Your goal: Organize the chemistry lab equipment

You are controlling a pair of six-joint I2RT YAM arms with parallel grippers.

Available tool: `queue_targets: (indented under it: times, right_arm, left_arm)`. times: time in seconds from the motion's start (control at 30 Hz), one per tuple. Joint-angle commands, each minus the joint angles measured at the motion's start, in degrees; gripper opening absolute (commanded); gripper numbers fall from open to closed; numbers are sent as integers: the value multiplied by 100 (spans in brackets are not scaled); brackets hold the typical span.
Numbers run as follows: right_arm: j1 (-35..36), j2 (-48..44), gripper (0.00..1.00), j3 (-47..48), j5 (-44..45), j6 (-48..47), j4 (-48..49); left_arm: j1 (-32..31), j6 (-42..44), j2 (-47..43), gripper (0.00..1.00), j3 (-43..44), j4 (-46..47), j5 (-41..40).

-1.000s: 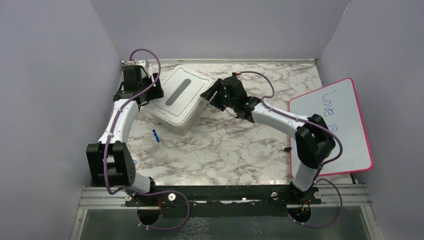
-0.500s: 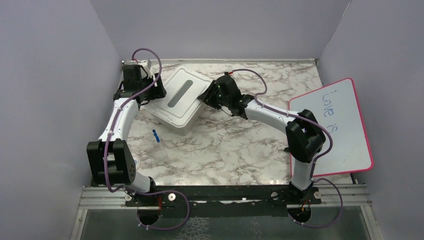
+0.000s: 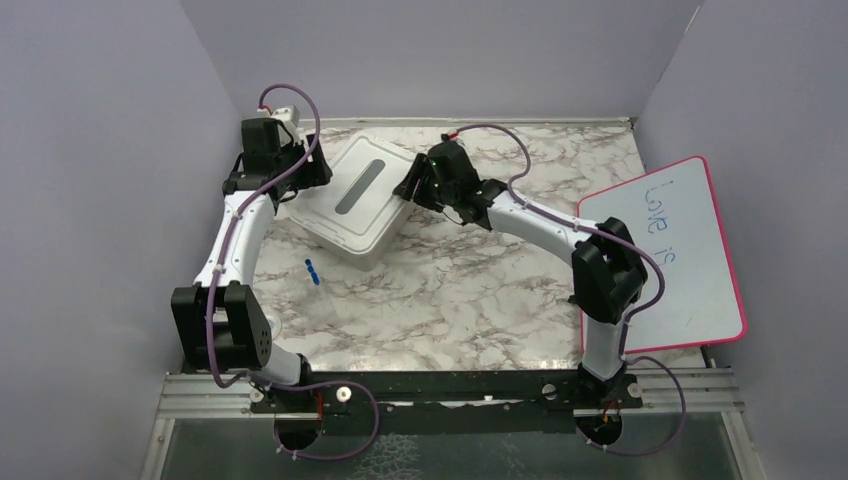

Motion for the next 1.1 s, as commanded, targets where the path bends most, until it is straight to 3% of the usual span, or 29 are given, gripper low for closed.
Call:
queue_targets:
  times: [0.0, 0.2, 0.43, 0.73, 0.9, 1.07]
  right_arm:
    - [30, -409, 62, 388, 200, -993, -438]
    - [30, -1342, 69, 96, 515, -1812, -864]
    - [30, -3362, 73, -1282, 1562, -2357, -1860]
    - [30, -5739, 75, -1843, 2731, -2284, -3860]
    - [30, -6656, 77, -1753, 2633, -2466, -3966]
    - [30, -7008, 80, -1496, 2588, -2521, -4136]
  left_arm:
    - [-133, -11, -599, 75, 129, 52, 23]
    - [-549, -94, -1423, 77, -419, 356, 153]
    - [-718, -266, -2462, 83, -741, -63, -119]
    - [-727, -354, -3823, 89, -516, -1091, -1366]
    - [-731, -160, -4639, 89, -375, -1547, -2447]
    - [-739, 13, -5122, 90, -101, -2078, -3494]
